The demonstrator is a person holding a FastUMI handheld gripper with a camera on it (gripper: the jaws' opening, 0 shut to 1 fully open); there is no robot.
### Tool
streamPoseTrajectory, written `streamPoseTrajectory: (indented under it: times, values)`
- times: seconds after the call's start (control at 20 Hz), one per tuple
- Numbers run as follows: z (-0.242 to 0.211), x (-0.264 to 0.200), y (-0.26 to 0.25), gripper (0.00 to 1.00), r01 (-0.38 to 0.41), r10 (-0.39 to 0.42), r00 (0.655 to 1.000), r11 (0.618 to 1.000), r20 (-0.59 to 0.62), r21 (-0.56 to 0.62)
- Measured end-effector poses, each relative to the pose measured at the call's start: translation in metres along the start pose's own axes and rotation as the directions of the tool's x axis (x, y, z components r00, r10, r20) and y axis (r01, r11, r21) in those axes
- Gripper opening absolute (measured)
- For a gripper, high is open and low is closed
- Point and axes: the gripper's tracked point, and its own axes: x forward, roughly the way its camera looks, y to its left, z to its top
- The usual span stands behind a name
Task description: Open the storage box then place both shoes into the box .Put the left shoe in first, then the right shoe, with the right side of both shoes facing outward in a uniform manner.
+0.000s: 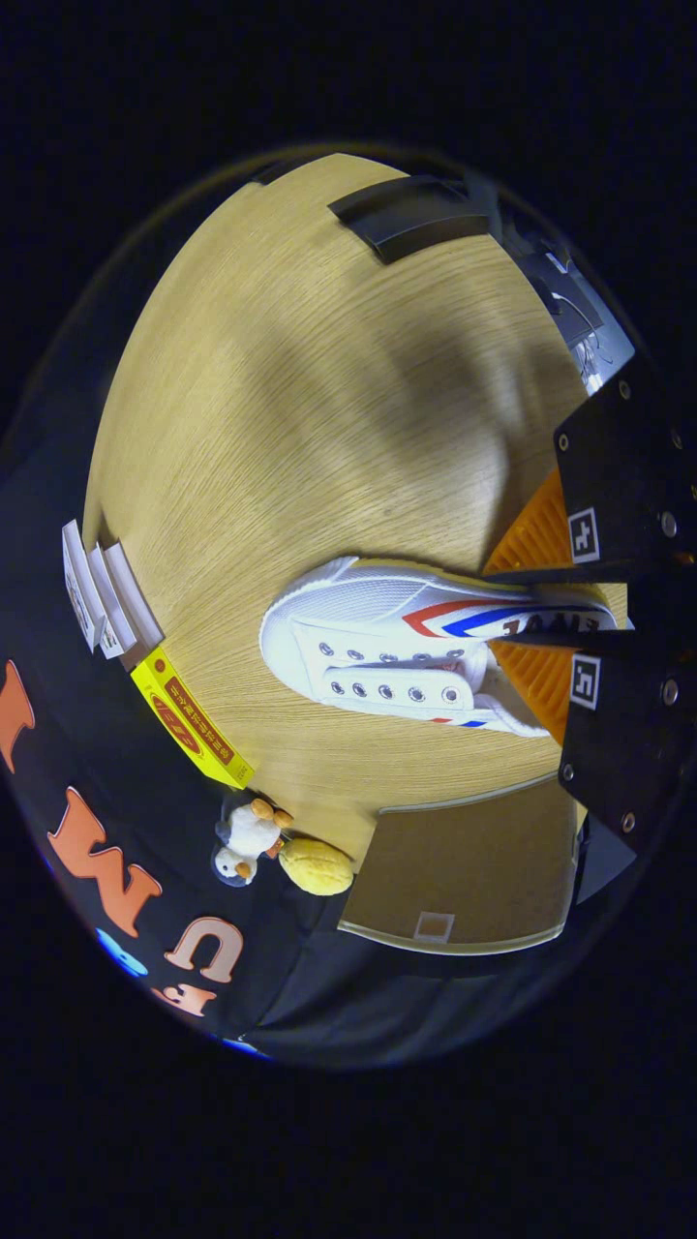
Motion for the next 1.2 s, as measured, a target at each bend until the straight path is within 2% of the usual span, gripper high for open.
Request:
streamPoseTrajectory:
  times: [0.15,0.3,0.5,0.8,1.2]
  values:
    - [0.004,-0.003,0.000,0.20,0.000,0.000,1.000,1.000,0.007,0.005]
    - [0.006,-0.003,0.008,0.12,-0.010,0.010,1.000,1.000,0.008,0.023]
    - [0.008,-0.008,0.033,0.10,-0.060,0.060,0.998,0.998,0.001,0.003]
    - [0.033,-0.037,0.105,0.10,-0.182,0.183,0.983,0.983,0.034,-0.015]
    - [0.050,-0.089,0.214,0.10,-0.293,0.303,0.952,0.943,0.041,-0.160]
